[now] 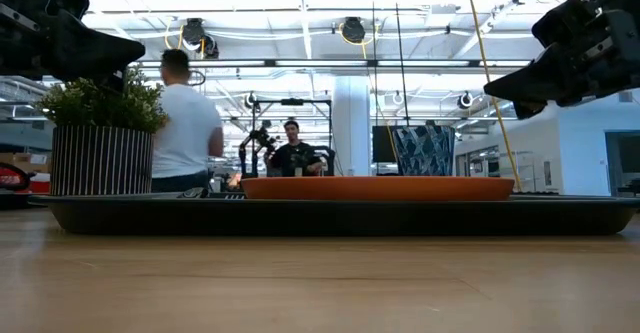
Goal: Pick and place plate/cup/fork/spoon on tray
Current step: Return to Home Position
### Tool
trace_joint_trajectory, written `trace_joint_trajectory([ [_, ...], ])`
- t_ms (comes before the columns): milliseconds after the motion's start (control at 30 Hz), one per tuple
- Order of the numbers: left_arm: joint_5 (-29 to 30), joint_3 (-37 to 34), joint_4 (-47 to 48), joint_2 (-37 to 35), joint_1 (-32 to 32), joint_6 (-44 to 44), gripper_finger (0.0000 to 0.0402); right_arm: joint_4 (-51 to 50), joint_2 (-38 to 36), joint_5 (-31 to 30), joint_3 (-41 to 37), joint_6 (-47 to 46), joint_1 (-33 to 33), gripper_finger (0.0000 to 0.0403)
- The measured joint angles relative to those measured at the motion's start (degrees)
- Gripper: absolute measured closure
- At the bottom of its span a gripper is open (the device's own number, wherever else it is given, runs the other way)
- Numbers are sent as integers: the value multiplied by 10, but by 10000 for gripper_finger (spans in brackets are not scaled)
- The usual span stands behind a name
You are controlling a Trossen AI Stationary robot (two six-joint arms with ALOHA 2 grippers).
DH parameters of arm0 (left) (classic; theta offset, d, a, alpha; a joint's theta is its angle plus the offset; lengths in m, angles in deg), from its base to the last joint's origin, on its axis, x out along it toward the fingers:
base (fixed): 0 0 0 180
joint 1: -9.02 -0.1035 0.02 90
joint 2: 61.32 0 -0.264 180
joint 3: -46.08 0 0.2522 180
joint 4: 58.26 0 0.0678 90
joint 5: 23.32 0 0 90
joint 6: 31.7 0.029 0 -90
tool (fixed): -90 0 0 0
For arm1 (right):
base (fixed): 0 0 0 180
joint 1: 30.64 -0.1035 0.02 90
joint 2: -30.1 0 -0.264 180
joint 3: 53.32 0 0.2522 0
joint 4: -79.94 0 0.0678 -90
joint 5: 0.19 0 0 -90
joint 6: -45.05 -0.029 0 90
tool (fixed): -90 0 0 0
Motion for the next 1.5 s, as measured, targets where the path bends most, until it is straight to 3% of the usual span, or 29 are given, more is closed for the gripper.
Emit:
trace_joint_trajectory([
  [867,1,0,2,0,0,-5,376,40,-7,1,0,2,0,403],
  [1500,-2,0,2,0,0,-19,376,-120,-193,2,0,-5,0,403],
])
